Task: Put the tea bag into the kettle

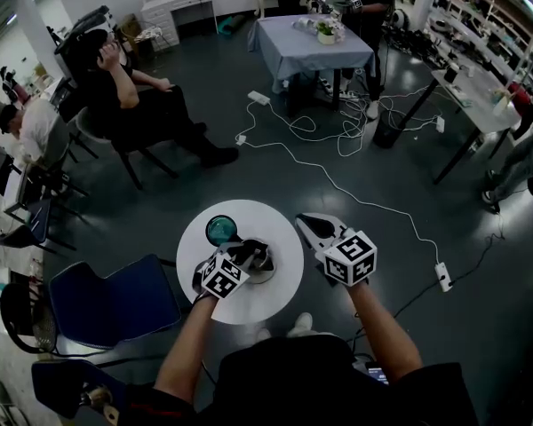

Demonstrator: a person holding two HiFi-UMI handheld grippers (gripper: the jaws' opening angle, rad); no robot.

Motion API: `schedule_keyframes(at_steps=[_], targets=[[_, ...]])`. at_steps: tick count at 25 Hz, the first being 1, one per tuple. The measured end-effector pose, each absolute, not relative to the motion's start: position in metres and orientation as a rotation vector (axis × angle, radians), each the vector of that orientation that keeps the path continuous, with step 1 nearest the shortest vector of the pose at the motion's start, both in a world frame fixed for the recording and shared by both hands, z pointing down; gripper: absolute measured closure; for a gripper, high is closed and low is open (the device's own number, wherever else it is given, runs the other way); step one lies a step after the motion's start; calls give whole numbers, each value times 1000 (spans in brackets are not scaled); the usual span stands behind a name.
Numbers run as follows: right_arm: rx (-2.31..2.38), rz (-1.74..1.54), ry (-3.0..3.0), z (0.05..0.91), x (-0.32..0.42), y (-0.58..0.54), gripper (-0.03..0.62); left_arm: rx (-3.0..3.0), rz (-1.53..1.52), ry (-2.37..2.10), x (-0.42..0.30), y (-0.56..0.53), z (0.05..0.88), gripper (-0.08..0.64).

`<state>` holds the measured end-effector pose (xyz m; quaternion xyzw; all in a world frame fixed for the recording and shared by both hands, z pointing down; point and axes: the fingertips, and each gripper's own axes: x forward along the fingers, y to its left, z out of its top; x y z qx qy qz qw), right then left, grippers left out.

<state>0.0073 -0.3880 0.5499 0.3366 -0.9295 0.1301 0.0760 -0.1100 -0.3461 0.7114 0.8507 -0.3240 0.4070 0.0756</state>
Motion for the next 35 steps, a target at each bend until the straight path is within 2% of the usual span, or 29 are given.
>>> schedule_keyframes(at_steps=[6,27,35], targets=[[1003,393,-2788,552,-3,-386,574,2552,1249,-973,-120,-345,709,511],[1017,396,-2773,553,12,-384,574,2535,1339,-937,-105,-350,725,517],[999,385,-2775,554,12,-379,574,2533,1459,-914,-104,-348,728,517]])
